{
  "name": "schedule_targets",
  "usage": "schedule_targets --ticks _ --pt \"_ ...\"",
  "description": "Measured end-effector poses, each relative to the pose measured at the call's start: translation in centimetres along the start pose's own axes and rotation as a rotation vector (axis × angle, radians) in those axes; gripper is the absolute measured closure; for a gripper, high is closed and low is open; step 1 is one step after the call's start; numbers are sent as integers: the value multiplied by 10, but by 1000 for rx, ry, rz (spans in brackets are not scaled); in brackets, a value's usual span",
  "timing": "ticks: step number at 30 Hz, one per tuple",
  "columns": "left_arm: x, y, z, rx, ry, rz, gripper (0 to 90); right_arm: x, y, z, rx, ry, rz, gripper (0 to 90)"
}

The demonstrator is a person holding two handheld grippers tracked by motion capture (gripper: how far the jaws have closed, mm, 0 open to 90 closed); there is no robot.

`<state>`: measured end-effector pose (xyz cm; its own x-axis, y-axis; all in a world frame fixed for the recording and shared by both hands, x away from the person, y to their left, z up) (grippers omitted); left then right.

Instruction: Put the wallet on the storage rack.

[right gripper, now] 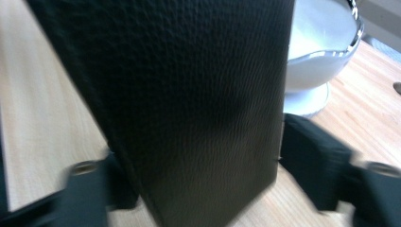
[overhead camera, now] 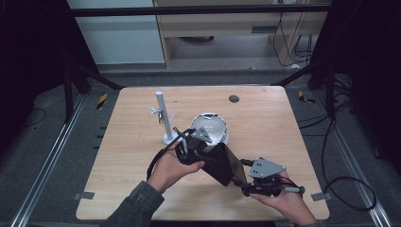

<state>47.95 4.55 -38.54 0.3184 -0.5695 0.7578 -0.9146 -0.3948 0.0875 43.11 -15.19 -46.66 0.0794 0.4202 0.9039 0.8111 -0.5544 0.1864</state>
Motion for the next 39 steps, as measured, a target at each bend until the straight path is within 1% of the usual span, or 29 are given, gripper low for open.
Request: schedule_targets --ticks 1,2,5,7,10,11,14,17,20,24,27,33,36,38,39 --pt "3 -2 -4 17 -5 2 808 -2 -1 1 -3 -3 1 202" --pt "4 -4 -6 25 -6 3 808 -6 -2 3 11 -19 14 162" --pt "7 -9 -14 44 0 -6 808 -11 -1 5 16 -29 31 119" --pt "10 -11 -21 56 7 -9 809 -16 2 7 9 -37 62 95" --pt "12 -14 -31 73 10 -9 808 -23 10 8 -18 -44 104 82" --pt "12 -15 -34 75 12 -11 809 -27 13 9 -33 -55 129 74" --pt "15 -16 -42 85 25 -11 808 -39 23 11 -77 -100 182 55" --pt "18 -17 -49 98 32 -7 808 -49 29 12 -104 -134 211 50" --pt "20 -18 -54 106 31 0 808 -55 33 13 -116 -152 232 46" --pt "21 -19 -58 114 32 3 808 -62 37 14 -146 -188 248 49" --pt "22 -20 -60 121 35 2 808 -65 39 15 -160 -200 250 50" --pt "27 -20 -64 129 50 0 808 -68 40 17 -179 -217 261 53" --pt "30 -21 -66 137 58 1 808 -72 40 19 -185 -247 266 53" --pt "32 -21 -68 143 58 5 808 -73 40 20 -188 -259 269 52" --pt "34 -21 -69 146 66 4 808 -74 40 21 -190 -261 266 52"
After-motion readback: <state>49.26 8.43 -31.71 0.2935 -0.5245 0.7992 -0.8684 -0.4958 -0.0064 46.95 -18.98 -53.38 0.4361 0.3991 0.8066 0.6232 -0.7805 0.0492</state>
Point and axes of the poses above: each handheld gripper's, and its own axes: z roughly forward along the jaws, x roughly out of its top, y roughly to its right, the point moved 4 cm from there along z, roughly forward along the jaws, and after that the axes turned 9 degrees about y, right-handed, at the moved point
